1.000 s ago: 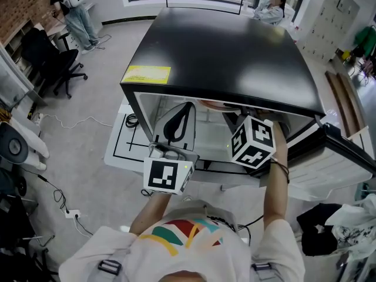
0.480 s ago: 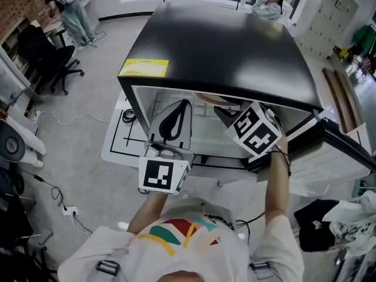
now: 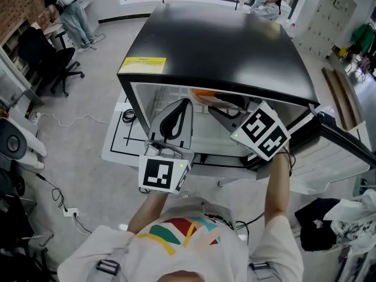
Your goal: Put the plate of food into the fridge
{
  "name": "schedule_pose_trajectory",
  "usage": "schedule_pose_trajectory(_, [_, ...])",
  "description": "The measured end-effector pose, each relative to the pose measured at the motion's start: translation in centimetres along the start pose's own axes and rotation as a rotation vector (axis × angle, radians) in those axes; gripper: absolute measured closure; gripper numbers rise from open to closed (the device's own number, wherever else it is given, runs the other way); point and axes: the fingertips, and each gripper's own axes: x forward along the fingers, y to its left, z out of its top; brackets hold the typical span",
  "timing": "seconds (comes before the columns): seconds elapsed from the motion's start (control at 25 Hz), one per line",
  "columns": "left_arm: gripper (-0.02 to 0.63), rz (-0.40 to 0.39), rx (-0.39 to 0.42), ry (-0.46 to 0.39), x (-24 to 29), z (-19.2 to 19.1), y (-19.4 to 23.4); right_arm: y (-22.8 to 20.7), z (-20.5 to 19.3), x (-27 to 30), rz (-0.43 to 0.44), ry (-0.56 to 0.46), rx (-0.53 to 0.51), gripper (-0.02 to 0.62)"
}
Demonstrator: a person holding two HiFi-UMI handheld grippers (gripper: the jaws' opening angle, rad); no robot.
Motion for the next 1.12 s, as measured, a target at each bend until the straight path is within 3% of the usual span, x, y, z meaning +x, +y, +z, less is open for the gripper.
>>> schedule_pose_trajectory(0.2, [0.600, -0.002, 0.007, -0.010, -0.1, 0.4, -0.3, -0.8, 1.1, -1.4, -0.099, -0.089, 0.012, 0.494])
schedule_pose_trajectory(0.52, [0.600, -0.009, 0.015, -0.013, -0.1, 0.9, -0.9, -1.6, 3.4, -5.7, -0.298, -0.386, 0.116, 0.495])
schedule_pose_trajectory(0.68, [0.600, -0.015, 0.011, -0.023, -0.3, 1.4, -1.2, -1.4, 3.6, -7.5, -0.405, -0.444, 0.183, 0.495])
schedule_pose_trajectory(0.92, [0.600, -0.031, 0.011, -0.014, -0.2, 1.6, -1.7, -0.2, 3.2, -8.7, -0.460, -0.518, 0.352, 0.495])
schedule_pose_trajectory(1.12, [0.600, -0.038, 0.010, 0.004, -0.2, 1.3, -1.9, 0.0, 2.4, -10.5, -0.600, -0.600, 0.438, 0.497])
